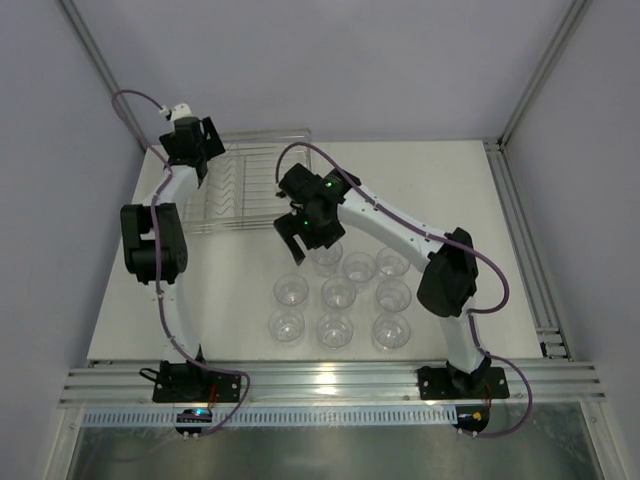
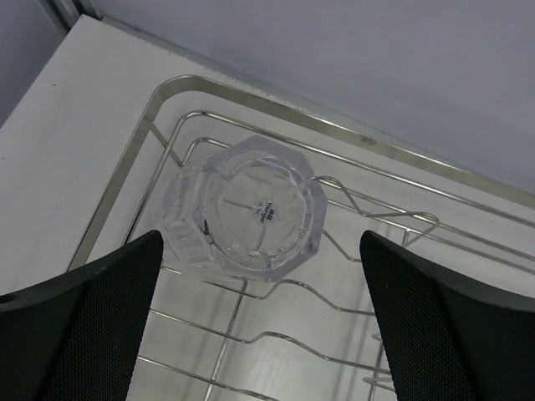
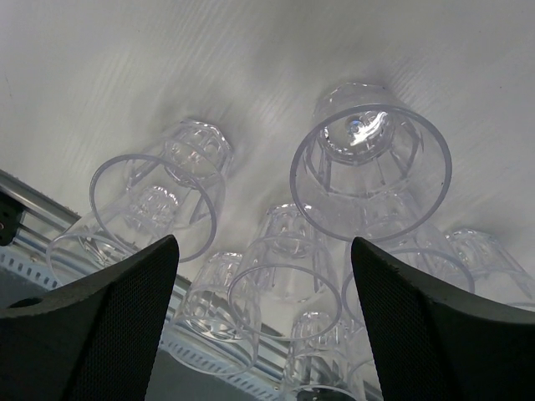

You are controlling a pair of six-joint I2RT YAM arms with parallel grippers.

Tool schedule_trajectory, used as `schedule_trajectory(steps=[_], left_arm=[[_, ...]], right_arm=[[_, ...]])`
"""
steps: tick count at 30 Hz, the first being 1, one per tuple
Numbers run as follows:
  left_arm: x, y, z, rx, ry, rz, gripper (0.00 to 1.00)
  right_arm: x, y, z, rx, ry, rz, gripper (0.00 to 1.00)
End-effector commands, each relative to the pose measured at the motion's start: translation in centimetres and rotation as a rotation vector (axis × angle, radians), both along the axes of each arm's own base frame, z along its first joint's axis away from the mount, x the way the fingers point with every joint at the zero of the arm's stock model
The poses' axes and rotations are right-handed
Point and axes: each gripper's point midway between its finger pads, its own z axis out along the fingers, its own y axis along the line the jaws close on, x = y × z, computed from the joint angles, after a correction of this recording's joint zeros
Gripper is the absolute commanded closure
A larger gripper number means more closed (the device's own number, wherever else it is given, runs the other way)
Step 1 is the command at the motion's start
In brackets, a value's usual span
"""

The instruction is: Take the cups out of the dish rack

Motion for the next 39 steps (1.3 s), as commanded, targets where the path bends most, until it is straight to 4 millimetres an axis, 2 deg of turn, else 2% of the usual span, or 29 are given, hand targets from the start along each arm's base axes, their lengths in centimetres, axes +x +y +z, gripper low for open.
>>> schedule_trajectory(steps=[1, 7, 8, 10, 14, 20, 22, 26, 28, 31, 32, 34, 35, 39], left_arm=[[1.3, 1.2, 0.0, 0.066, -0.008, 0.027, 0.0], [2.9, 2.1, -0.2, 0.129, -0.024, 0.044, 0.0], [3.1, 2.1, -0.8, 0.137, -0.022, 0.046, 0.0], [3.8, 2.3, 0.0, 0.149, -0.057, 0.05, 0.0], [4.7, 2.4, 0.2, 0.149, -0.104, 0.057, 0.0], [5.1, 2.9, -2.2, 0.155, -0.045, 0.099, 0.0], [4.9, 2.9, -2.9, 0.155, -0.025, 0.099, 0.05], [4.0, 2.9, -3.7, 0.148, 0.015, 0.104, 0.25], [3.5, 2.9, -3.9, 0.149, 0.021, 0.107, 0.3], [2.5, 2.9, -3.5, 0.147, 0.027, 0.11, 0.57], [2.2, 2.9, -3.4, 0.15, 0.031, 0.109, 0.74], [1.4, 3.1, -2.9, 0.147, 0.038, 0.123, 0.93], [1.1, 3.2, -2.8, 0.148, 0.042, 0.131, 1.0], [-0.2, 3.3, -0.6, 0.148, 0.034, 0.145, 1.0]], right_arm=[[0.0, -0.4, 1.9, 0.03, -0.02, 0.018, 0.14], [0.8, -1.2, 1.2, 0.033, 0.006, 0.004, 0.14], [0.8, -1.4, 1.1, 0.029, 0.013, 0.0, 0.14], [1.1, -1.7, 0.8, 0.031, 0.021, -0.01, 0.14], [1.1, -2.5, 0.2, 0.025, 0.048, -0.028, 0.14], [1.9, -3.6, -0.2, 0.038, 0.07, -0.062, 0.17], [2.1, -3.8, -0.2, 0.042, 0.076, -0.071, 0.18], [2.6, -4.1, -0.2, 0.051, 0.083, -0.088, 0.21], [2.9, -4.2, -0.2, 0.052, 0.081, -0.096, 0.21], [3.0, -4.1, -0.3, 0.052, 0.081, -0.098, 0.22], [3.0, -4.3, -0.4, 0.048, 0.081, -0.1, 0.23], [3.0, -4.3, -0.4, 0.048, 0.081, -0.1, 0.23], [3.0, -4.3, -0.4, 0.048, 0.081, -0.102, 0.23], [3.3, -4.3, -0.1, 0.052, 0.062, -0.107, 0.23]])
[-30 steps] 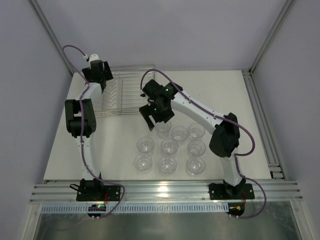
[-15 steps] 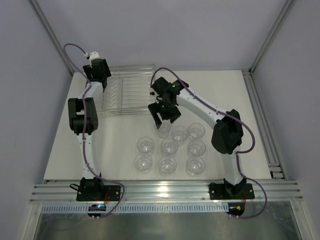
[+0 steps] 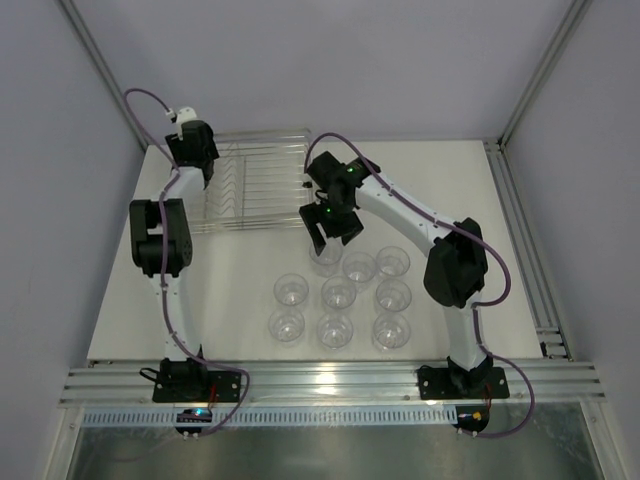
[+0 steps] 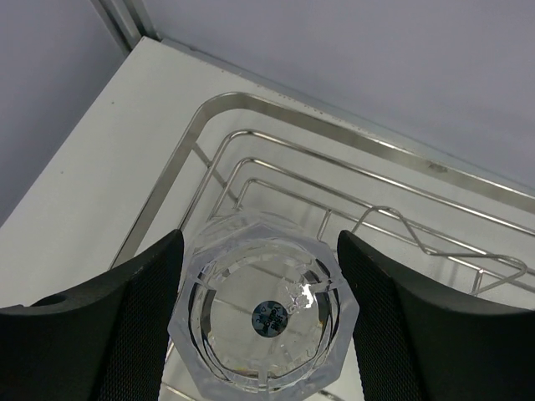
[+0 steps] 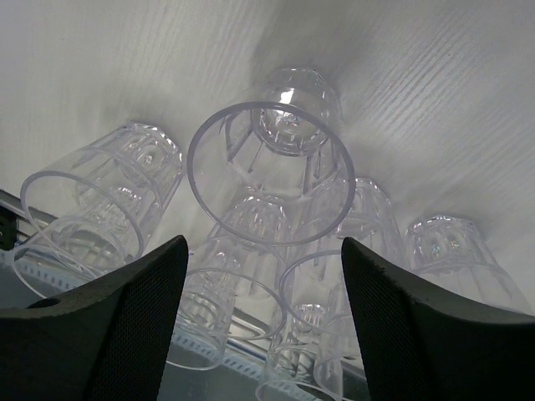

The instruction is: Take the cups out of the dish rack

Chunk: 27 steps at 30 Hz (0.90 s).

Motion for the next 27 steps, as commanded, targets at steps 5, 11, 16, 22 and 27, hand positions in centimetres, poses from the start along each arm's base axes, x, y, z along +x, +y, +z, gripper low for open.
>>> schedule_trajectory(steps=[5, 11, 16, 22, 27], left_arm=[[-3.8, 0.8, 5.1, -0.059, -0.052, 0.083, 1.0], [-6.9, -0.3, 8.1, -0.179, -0.148, 0.092, 1.0], [-9.2, -1.5, 10.6, -0.274, -0.213, 0.06, 1.0], [-12.8, -4.2, 13.4, -0.465, -0.269, -0.029, 1.0], [-15.9, -10.7, 15.5, -0.758, -0.276, -0.329, 1.0]], right_arm=[[0.7, 0.6, 1.9, 0.054, -0.065, -0.009, 0.24], [1.4, 1.9, 2.9, 0.164, -0.076, -0.038, 0.24], [2.2, 3.1, 5.2, 0.289, -0.099, -0.044, 0.24], [1.7, 5.9, 10.5, 0.613, -0.067, -0.008, 0.24], [1.2, 7.6, 14.9, 0.918, -0.014, 0.002, 0.21]])
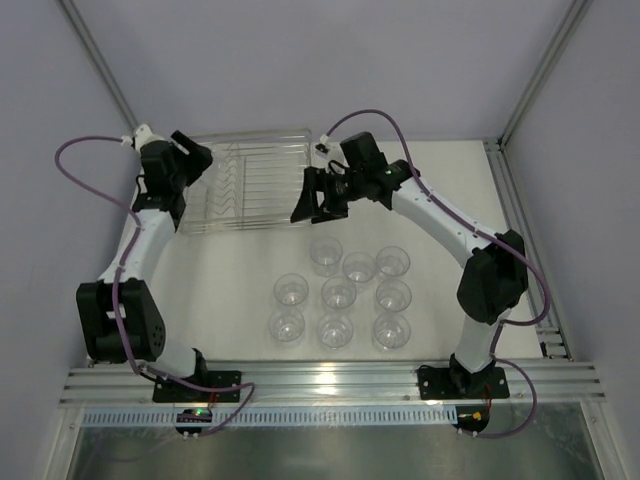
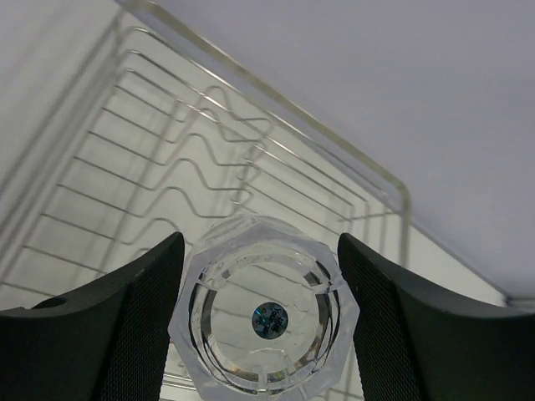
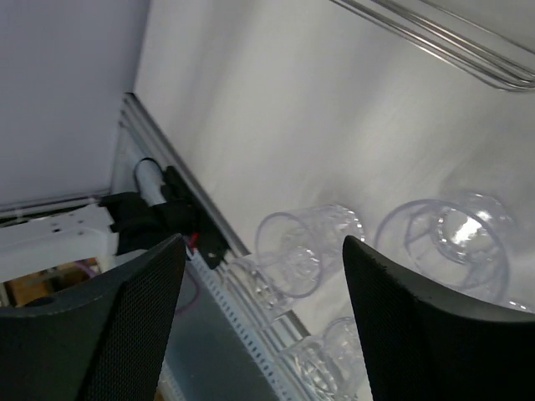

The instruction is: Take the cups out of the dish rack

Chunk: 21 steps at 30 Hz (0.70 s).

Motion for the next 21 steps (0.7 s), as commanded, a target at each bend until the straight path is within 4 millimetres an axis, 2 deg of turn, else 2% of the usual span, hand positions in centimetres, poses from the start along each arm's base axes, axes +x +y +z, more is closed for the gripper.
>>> schedule_trajectory(steps=[1, 2, 3, 4, 6, 9, 10, 14, 21], left_arm=[[-2.1, -5.6, 3.0, -0.284, -0.133, -0.273, 1.0], [-2.7, -7.0, 3.8, -0.403, -0.159, -0.322, 1.0], [-3.8, -8.5, 3.5, -0.47, -0.175, -0.411, 1.0], [-4.4, -9.4, 4.1, -0.532, -0.198, -0.455, 1.0], [-5.6, -10.8, 4.4, -0.705, -0.203, -0.507, 1.0], [-7.7, -12.7, 5.0, -0.882, -0.24, -0.629, 1.0], [-8.4, -13.3, 4.6, -0.916, -0.22, -0.665, 1.0], [-10.3, -14.6, 3.6, -1.004, -0.189, -0.726, 1.0], [-12.4, -16.2, 1.6, -0.974, -0.105, -0.728, 1.0]], right_arm=[[-1.5, 2.0, 6.5, 0.333, 0.008, 0.081, 0.21], [-0.9, 2.3, 7.7, 0.394, -0.026, 0.087, 0.21], [-1.6, 2.1, 7.5, 0.424, 0.037, 0.087, 0.2], [-1.3, 2.3, 8.4, 0.473, 0.005, 0.095, 0.2], [-1.6, 2.2, 8.6, 0.507, 0.022, 0.096, 0.2], [-1.8, 2.3, 9.4, 0.573, 0.021, 0.098, 0.21], [-1.9, 2.3, 9.3, 0.576, 0.028, 0.099, 0.21], [-1.7, 2.4, 9.3, 0.587, 0.022, 0.089, 0.2], [-1.3, 2.6, 9.0, 0.581, 0.019, 0.071, 0.2]])
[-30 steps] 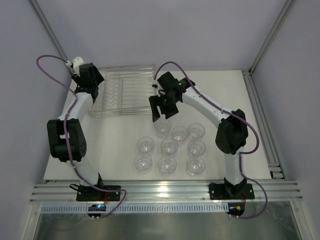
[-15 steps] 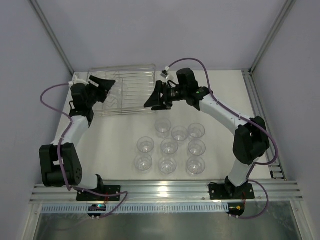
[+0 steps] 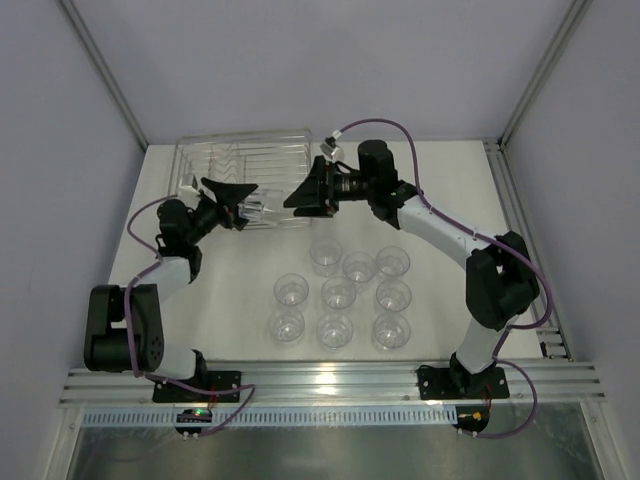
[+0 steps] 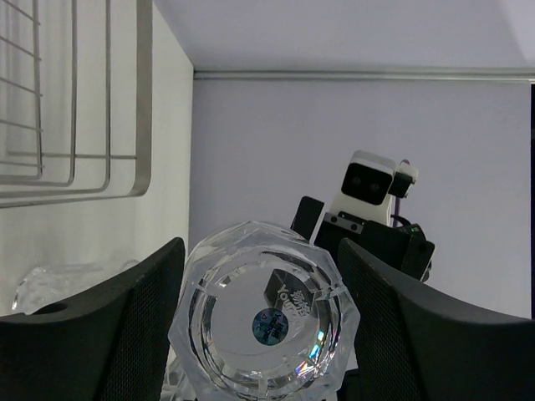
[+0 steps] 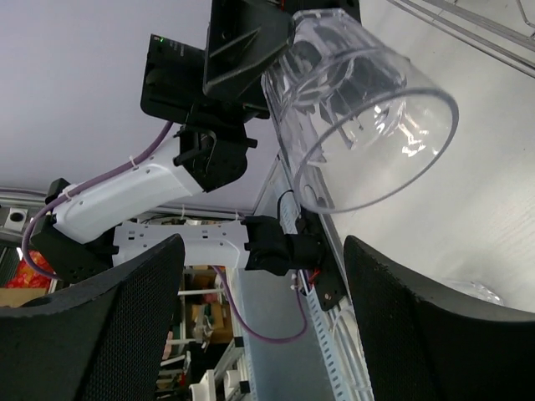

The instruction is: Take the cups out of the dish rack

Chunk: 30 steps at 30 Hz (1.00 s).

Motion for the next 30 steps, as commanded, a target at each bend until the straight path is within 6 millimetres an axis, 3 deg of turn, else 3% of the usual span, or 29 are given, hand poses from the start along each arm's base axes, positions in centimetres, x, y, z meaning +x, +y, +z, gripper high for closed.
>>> schedule_trajectory(steps=[1, 5, 8, 11, 12, 14, 15, 17, 20, 21, 22, 26, 27, 28, 30], left_arm=[[-2.6, -2.3, 2.6, -0.002, -0.09, -0.094, 1.0], [-3.4, -4.0, 2.5, -0.004, -0.081, -0.129, 1.0], [-3.8, -5.7, 2.8, -0.009, -0.082, -0.157, 1.0], [-4.0, -7.1, 2.9, -0.008, -0.087, -0.188, 1.0], [-4.0, -7.4, 2.9, -0.008, -0.087, -0.194, 1.0], [-3.8, -7.4, 2.5, -0.008, -0.078, -0.191, 1.0], [-3.7, -7.4, 2.3, -0.004, -0.076, -0.189, 0.93], [-3.5, -7.3, 2.0, 0.002, -0.067, -0.181, 0.76], [-2.8, -6.8, 1.0, 0.047, -0.06, -0.154, 0.38], [-2.4, -6.3, 0.5, 0.079, -0.057, -0.138, 0.08], [-2.1, -5.9, 0.2, 0.098, -0.059, -0.126, 0.01], [0.1, -2.2, -0.6, 0.17, -0.041, -0.035, 0.0], [0.6, -1.6, -0.2, 0.19, -0.051, -0.018, 0.0], [0.7, -0.9, -1.1, 0.215, -0.004, -0.008, 0.0], [1.0, 0.5, -1.2, 0.301, -0.017, 0.019, 0.0]], right_arm=[[-0.4, 0.0, 2.9, 0.061, -0.077, 0.007, 0.21], [-0.4, 0.8, 2.3, 0.049, -0.059, 0.016, 0.21], [-0.7, 1.5, 1.9, 0.044, -0.049, 0.031, 0.28], [-0.7, 1.8, 1.9, 0.052, -0.045, 0.037, 0.5], [-0.7, 1.8, 2.0, 0.055, -0.048, 0.036, 0.66], [-0.8, 1.8, 2.3, 0.059, -0.055, 0.033, 0.81], [-0.8, 1.8, 2.4, 0.058, -0.058, 0.029, 0.92], [-0.7, 1.6, 2.3, 0.05, -0.063, 0.021, 0.96], [-0.7, 1.3, 2.2, 0.022, -0.085, -0.001, 0.96], [-0.8, 1.1, 2.2, 0.009, -0.087, -0.012, 0.96], [-0.8, 0.9, 2.2, 0.0, -0.091, -0.019, 0.96], [-0.4, -0.1, 1.0, -0.119, -0.109, -0.07, 0.96], [0.7, -0.6, 1.4, -0.162, -0.178, -0.112, 0.96], [0.5, -1.4, 0.1, -0.245, -0.145, -0.131, 0.96], [1.4, -2.6, -0.7, -0.347, -0.173, -0.18, 0.96]])
